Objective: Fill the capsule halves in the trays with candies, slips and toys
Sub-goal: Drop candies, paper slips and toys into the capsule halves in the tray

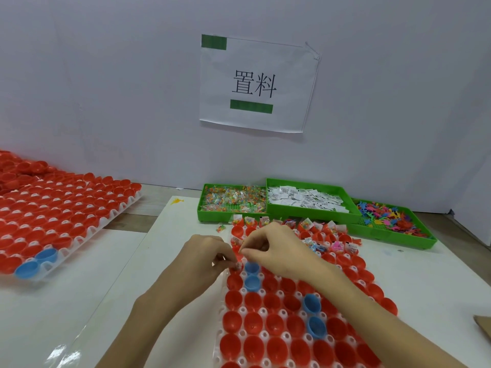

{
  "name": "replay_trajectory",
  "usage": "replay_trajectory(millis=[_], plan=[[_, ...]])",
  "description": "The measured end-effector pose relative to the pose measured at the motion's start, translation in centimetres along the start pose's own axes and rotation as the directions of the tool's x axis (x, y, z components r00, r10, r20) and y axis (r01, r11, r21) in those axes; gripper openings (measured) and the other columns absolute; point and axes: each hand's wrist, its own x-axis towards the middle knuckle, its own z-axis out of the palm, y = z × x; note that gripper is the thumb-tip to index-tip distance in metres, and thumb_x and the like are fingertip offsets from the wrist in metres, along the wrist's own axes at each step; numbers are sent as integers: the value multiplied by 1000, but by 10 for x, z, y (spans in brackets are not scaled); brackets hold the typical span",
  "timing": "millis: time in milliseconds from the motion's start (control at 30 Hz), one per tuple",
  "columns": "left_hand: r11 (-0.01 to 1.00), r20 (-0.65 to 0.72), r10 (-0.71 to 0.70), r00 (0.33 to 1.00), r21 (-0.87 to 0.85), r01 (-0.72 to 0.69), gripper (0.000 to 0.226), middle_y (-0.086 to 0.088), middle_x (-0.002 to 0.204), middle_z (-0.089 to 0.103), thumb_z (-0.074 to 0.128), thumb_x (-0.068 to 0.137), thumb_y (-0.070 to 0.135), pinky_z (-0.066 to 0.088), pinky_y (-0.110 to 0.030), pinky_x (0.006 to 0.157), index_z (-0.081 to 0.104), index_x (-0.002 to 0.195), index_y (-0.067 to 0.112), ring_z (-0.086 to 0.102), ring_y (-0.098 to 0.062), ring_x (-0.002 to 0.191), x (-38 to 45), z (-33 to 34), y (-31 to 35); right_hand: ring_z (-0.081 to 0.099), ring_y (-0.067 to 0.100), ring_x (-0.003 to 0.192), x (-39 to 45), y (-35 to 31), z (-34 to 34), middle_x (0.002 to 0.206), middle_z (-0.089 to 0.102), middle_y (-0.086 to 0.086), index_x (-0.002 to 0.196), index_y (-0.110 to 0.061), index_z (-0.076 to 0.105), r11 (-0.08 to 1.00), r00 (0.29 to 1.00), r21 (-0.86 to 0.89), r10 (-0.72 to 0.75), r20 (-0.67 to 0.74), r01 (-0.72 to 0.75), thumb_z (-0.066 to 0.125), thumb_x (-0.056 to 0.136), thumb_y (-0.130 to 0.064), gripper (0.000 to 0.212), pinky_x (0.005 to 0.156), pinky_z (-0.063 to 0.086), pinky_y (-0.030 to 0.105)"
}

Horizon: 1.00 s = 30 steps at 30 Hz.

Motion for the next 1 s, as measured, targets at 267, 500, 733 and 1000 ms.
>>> replay_trajectory(millis=[267, 500, 733, 1000], plan=[[1000, -39, -16, 999, -6, 16, 11, 20, 89, 67, 75, 92, 24, 54, -13, 78, 81, 100, 30, 65, 2, 76, 0, -2, -6, 67, 7, 69, -41, 32, -65, 80, 77, -2, 97, -29, 80, 939, 994, 341, 73, -80, -42, 65, 99, -29, 15, 65, 53, 15], [998, 47, -1, 999, 56, -1, 13, 15, 100, 63, 70, 96, 28, 47, -6, 73, 79, 105, 29, 62, -2, 79, 2, 7, -2, 58, 10, 65, -78, 74, -78, 76, 71, 6, 99, -26, 81, 810, 952, 586, 198, -232, -26, 65, 94, -33, 19, 56, 46, 14], [993, 67, -110, 992, -29, 113, 11, 20, 80, 72, 74, 90, 42, 56, -18, 70, 82, 91, 34, 68, -1, 75, 5, -14, 0, 56, 14, 64, -86, 87, -80, 75, 71, 7, 97, -24, 81, 778, 945, 629, 215, -247, -12, 66, 93, -34, 19, 54, 45, 17], [990, -180, -140, 974, -7, 141, 16, 6, 78, 74, 66, 99, 25, 58, -28, 71, 78, 95, 14, 67, -4, 64, 107, -34, -7, 60, 9, 62, -87, 99, -84, 75, 72, 9, 94, -24, 83, 717, 906, 697, 301, -299, -9, 63, 98, -21, 20, 52, 45, 14]])
